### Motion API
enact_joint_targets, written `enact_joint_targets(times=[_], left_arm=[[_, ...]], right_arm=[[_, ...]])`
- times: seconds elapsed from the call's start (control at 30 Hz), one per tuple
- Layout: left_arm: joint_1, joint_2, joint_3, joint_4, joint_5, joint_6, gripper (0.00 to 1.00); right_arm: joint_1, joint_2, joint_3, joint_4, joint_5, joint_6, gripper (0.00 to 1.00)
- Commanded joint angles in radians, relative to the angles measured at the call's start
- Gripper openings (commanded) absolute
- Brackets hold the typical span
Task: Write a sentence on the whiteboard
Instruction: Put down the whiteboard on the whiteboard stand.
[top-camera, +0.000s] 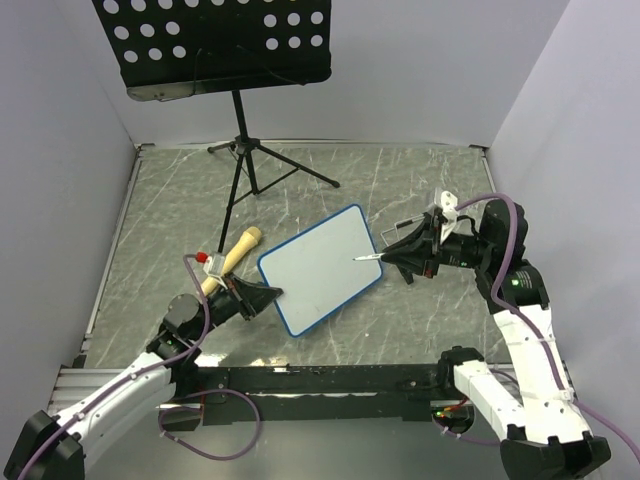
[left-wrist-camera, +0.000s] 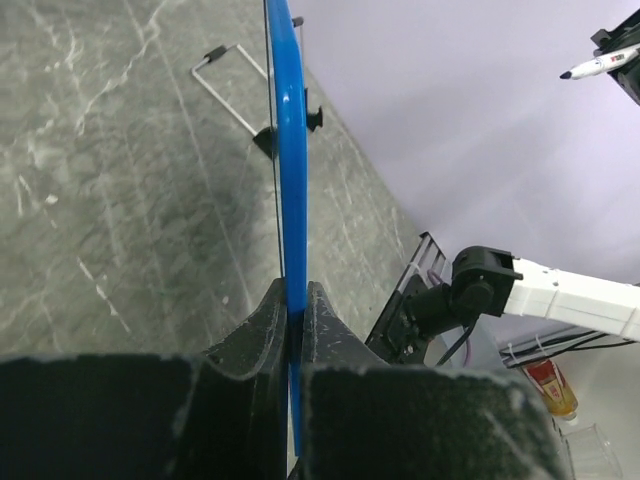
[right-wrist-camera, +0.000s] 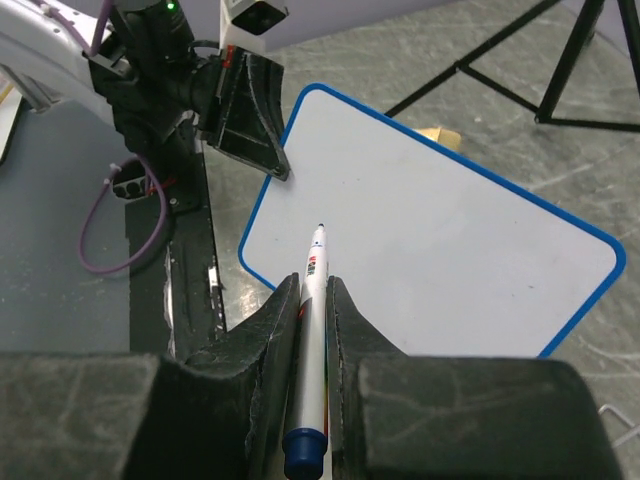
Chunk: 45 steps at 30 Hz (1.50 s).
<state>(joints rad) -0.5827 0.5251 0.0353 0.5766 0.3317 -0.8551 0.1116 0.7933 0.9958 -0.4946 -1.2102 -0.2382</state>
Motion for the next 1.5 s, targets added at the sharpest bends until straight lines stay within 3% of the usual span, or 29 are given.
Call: enact_joint_targets(times=[0.0,0.23,0.43,0.83,1.03,1.47], left_arm=[[0.003,-0.004,0.035,0.189,0.007,-0.048,0.01],[0.003,0.107,0.104,0.317,0.085,-0.059,0.01],[0.003,0.312,0.218,0.475,0.139,-0.074,0.01],[-0.035,1.051,0.647,0.813,0.181,-0.114,0.01],[-0.078,1.307,0.847,0.861,0.164,-0.119,0.01],[-0.111,1.543,1.018,0.919,0.113,-0.085,0.01]], right_arm=[[0.005,-0.017,-0.022,0.013,0.021,-0.033,0.00],[-0.039,-0.048,-0.003,0.001,-0.015,-0.024,0.00],[-0.157,-0.071,0.032,0.037,-0.121,0.053,0.00],[-0.262,-0.062,0.155,-0.047,-0.181,0.043,0.00],[-0.297,-0.048,0.141,-0.033,-0.203,0.057,0.00],[-0.332,-0.011,0.092,0.013,-0.232,0.088,0.00]])
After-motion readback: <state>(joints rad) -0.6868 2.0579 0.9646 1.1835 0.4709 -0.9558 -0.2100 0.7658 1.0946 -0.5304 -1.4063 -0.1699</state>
